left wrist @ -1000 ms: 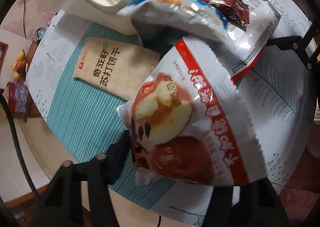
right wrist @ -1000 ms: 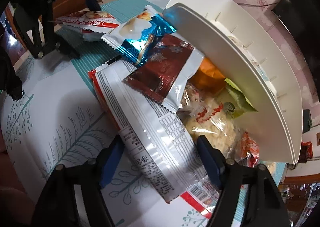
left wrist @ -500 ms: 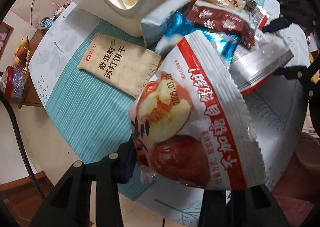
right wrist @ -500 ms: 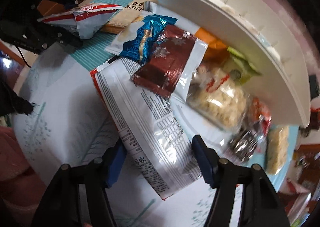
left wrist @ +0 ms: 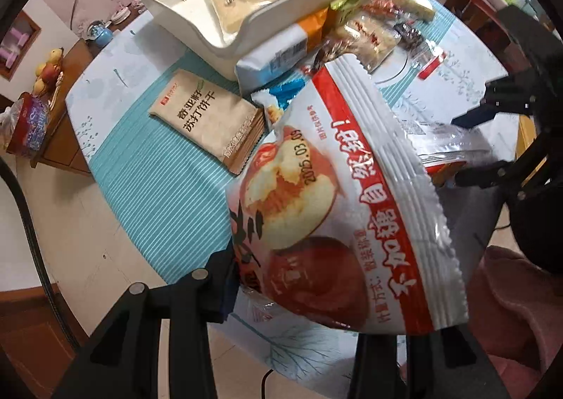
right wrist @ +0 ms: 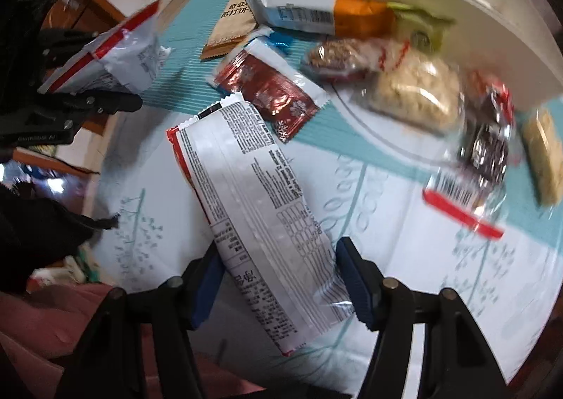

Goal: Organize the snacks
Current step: 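Lift apple snack bag with left gripper while right gripper grasps white red-striped packet, then lower apple snack bag into white tray with left gripper while right gripper lifts white packet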

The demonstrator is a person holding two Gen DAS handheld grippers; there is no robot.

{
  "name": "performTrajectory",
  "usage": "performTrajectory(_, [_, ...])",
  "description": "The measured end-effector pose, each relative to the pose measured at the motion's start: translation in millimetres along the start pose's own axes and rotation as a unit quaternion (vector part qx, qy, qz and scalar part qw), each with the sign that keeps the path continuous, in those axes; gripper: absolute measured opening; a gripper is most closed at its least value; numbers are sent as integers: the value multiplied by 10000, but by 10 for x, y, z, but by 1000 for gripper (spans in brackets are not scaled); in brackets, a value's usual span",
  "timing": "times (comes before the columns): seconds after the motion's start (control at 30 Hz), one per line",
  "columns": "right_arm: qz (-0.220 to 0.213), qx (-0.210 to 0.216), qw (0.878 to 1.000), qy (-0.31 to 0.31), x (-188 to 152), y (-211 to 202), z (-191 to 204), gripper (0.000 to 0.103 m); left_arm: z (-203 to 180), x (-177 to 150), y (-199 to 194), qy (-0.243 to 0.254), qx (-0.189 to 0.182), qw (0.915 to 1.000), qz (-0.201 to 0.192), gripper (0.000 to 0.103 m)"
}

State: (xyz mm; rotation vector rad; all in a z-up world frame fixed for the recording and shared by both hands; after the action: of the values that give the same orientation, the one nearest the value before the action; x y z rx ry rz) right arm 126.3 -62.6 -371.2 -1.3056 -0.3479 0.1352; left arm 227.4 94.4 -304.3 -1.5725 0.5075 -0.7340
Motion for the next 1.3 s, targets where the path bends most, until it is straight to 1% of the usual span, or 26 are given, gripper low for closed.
performTrajectory(0.2, [-297,245,9988,292,-54,-272,-4,62,-207,50,-273,-321,-17,9995,-37,41])
performTrajectory(0.23, [-344,261,9986,311,-154,-341,-11,62,-243,47,-342,-396,2,9992,-16,41])
performTrajectory(0.3, [-467,304,9978,353,-181,-495,-62,62,-287,92,-436,-556,-56,9984,10,41])
performTrajectory(0.4, [-742,304,9959,429,-136,-810,-131,62,-335,185,-602,-821,-175,9965,-23,41])
performTrajectory(0.5, [-995,248,9940,394,-37,-1089,-222,60,-344,343,-737,-1012,-246,9945,-150,41])
performTrajectory(0.53, [-1080,213,9932,369,8,-1167,-250,57,-352,409,-793,-1056,-241,9939,-216,41])
performTrajectory(0.57, [-1139,254,9927,319,45,-1237,-287,46,-357,483,-844,-1114,-229,9931,-268,41])
performTrajectory(0.6, [-1116,203,9932,268,72,-1269,-330,42,-359,561,-892,-1195,-239,9920,-318,41])
performTrajectory(0.63, [-1067,155,9939,221,109,-1267,-343,37,-364,622,-931,-1269,-265,9909,-358,41])
performTrajectory(0.67, [-1034,139,9943,196,130,-1268,-381,34,-376,695,-979,-1341,-302,9897,-410,41])
performTrajectory(0.7, [-1018,147,9945,210,149,-1277,-450,29,-386,778,-1033,-1410,-310,9883,-492,41])
performTrajectory(0.77, [-978,109,9949,220,207,-1275,-543,28,-398,909,-1107,-1496,-283,9865,-600,41])
performTrajectory(0.83, [-1050,183,9941,191,241,-1349,-595,27,-415,1028,-1168,-1601,-288,9843,-681,41])
performTrajectory(1.0, [-1198,313,9922,-165,414,-1582,-654,26,-451,1270,-1253,-1814,-293,9800,-768,41])
performTrajectory(1.17, [-1500,287,9870,-507,643,-1931,-741,25,-408,1506,-1255,-2070,-285,9745,-824,41])
performTrajectory(1.23, [-1684,254,9832,-664,750,-2076,-776,23,-373,1597,-1248,-2210,-291,9709,-880,41])
performTrajectory(1.3, [-1842,253,9797,-755,864,-2186,-830,23,-331,1693,-1229,-2397,-318,9654,-982,41])
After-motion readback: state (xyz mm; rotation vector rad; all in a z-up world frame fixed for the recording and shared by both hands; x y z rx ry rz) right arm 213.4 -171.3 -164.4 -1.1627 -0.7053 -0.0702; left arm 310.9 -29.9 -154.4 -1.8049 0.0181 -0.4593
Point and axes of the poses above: each gripper's, at about its wrist camera, not at the fingertips, and y roughly the way its jaws point, z to its left, x to its top, the point moved 7 cm from there along y, roughly the way its jaws point, and after that the axes turned 8 degrees about -y, right-handed, at the moved point
